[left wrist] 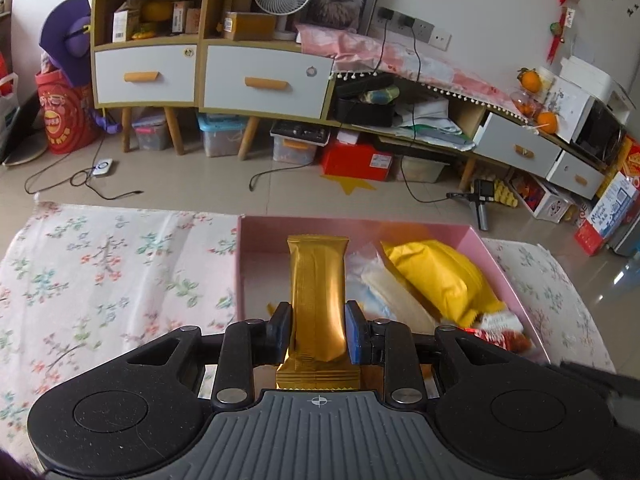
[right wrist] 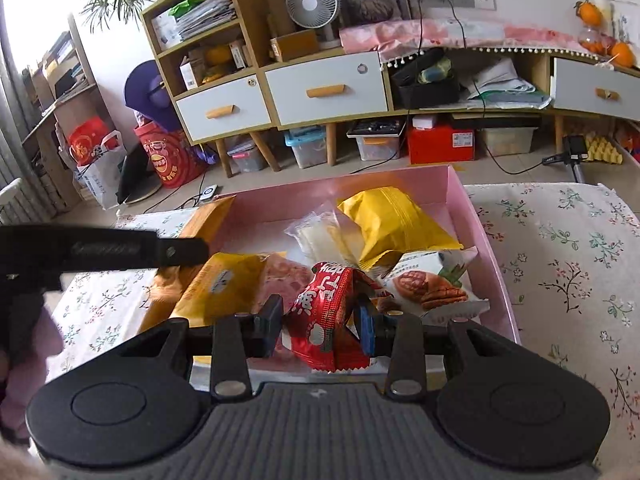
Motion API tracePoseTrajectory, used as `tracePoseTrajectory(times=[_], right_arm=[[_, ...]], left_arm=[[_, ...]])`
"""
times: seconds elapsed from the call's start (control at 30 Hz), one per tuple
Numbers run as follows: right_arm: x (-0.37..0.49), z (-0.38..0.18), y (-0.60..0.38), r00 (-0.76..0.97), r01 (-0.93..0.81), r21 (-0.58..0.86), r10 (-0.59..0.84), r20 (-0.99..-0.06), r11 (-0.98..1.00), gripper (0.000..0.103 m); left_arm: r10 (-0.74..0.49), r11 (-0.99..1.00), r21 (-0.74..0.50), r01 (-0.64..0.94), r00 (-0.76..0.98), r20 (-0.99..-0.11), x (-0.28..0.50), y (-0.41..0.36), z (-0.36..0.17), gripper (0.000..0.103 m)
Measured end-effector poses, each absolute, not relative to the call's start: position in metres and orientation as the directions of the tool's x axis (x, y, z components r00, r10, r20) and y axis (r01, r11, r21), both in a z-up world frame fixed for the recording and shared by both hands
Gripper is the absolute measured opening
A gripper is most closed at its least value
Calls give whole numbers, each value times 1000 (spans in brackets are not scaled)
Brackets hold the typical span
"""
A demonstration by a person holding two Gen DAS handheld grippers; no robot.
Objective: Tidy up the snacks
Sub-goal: 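Carry both packs into the pink box and open both grippers, then withdraw both grippers from the box toward the remaining snacks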
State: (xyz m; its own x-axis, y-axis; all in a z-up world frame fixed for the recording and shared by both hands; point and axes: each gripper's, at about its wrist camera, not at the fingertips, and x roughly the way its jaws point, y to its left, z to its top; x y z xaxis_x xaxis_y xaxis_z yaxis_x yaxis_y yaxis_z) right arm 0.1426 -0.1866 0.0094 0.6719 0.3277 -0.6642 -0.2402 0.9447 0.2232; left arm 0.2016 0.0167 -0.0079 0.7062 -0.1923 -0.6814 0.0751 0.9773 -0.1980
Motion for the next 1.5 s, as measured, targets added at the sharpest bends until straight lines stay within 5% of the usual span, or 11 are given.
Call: tracePoseTrajectory(times=[0.23,0.37,0.6,0.87,1.5], right_arm=[[147,11,-191,687,-238,247,343,-640,939,38],[147,13,-194,697,-240,271,360,-621,932,55],[142,23,-202,707,-226,275,352,-613,934,67],[126,32,-210,719,-209,207,294,-629,956,88],[84,38,-215,696,-257,127,275,-664,958,103]], left_arm=[[-208,976,-186,109,707,-676,222,5,-16,29],[-208,976,-187,109,711,-672,219,5,-19,42],[-216,974,-194,115,723,-657,196,13,-11,67],[-199,979,-171,112,722,-663,157,21,-6,75],[-71,996,-90,5,665,-743,73,32,-26,94]])
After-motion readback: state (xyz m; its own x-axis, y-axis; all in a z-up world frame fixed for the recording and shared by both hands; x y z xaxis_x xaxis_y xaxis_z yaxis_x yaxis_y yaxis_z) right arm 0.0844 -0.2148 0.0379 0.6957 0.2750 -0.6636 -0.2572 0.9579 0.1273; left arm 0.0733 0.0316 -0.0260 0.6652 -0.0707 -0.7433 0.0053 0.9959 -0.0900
